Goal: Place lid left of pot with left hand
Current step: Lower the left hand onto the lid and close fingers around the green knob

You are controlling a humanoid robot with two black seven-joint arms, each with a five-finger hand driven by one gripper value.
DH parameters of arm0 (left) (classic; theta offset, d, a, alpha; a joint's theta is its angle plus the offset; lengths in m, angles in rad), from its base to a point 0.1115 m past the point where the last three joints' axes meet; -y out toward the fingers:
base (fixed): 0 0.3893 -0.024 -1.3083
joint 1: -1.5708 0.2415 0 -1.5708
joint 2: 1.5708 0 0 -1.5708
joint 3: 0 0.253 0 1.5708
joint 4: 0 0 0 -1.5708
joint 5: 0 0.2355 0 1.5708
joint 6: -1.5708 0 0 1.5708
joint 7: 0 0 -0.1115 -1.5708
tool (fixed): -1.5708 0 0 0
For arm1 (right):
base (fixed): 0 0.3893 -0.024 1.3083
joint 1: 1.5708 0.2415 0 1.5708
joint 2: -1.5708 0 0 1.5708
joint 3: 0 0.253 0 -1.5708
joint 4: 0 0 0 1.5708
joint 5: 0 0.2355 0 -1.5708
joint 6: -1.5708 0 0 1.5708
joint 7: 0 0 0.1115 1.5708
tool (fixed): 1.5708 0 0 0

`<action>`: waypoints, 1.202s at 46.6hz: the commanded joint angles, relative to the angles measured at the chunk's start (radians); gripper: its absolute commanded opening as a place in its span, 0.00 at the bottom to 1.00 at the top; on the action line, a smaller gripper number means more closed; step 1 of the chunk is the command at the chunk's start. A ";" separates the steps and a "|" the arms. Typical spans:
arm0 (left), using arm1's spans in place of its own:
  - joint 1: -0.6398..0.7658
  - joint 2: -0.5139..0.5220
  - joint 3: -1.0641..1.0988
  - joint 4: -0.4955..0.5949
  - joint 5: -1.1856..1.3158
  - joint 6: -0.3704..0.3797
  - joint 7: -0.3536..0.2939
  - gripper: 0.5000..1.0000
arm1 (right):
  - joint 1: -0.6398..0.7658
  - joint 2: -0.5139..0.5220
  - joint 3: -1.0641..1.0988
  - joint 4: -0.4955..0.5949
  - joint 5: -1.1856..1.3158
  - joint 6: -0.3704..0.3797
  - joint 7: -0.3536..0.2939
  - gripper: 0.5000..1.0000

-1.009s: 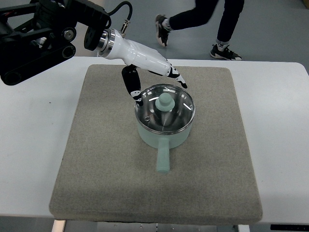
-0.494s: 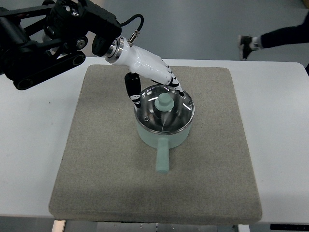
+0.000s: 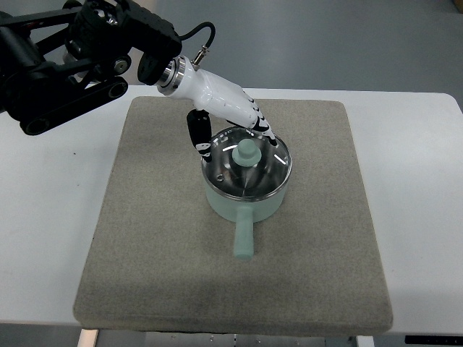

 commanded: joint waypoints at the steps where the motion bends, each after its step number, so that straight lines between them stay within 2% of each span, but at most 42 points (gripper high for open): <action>1: 0.000 0.001 0.001 0.001 0.001 0.000 -0.028 0.98 | 0.000 0.000 0.000 0.001 0.000 0.000 0.000 0.84; 10: 0.005 -0.001 0.007 0.006 0.012 0.000 -0.023 0.97 | 0.000 0.000 -0.001 0.001 0.000 0.000 0.000 0.84; 27: 0.008 -0.032 0.010 0.078 0.018 0.000 -0.006 0.94 | 0.000 0.000 0.000 0.000 0.000 0.000 0.000 0.84; 31: 0.008 -0.033 0.010 0.076 0.018 0.000 -0.006 0.88 | 0.000 0.000 -0.001 0.000 0.000 0.000 0.000 0.84; 32: 0.008 -0.035 0.010 0.076 0.020 0.000 -0.006 0.84 | 0.000 0.000 0.000 0.000 0.000 0.000 0.000 0.84; 34: 0.009 -0.041 0.010 0.078 0.027 0.000 -0.006 0.68 | 0.000 0.000 0.000 0.000 0.000 0.000 0.000 0.84; 39: 0.016 -0.047 0.004 0.078 0.044 0.000 -0.006 0.55 | 0.000 0.000 0.000 0.000 0.000 0.000 0.000 0.84; 56: 0.016 -0.052 -0.010 0.079 0.041 0.000 -0.008 0.56 | 0.000 0.000 0.000 0.000 0.000 0.000 0.000 0.84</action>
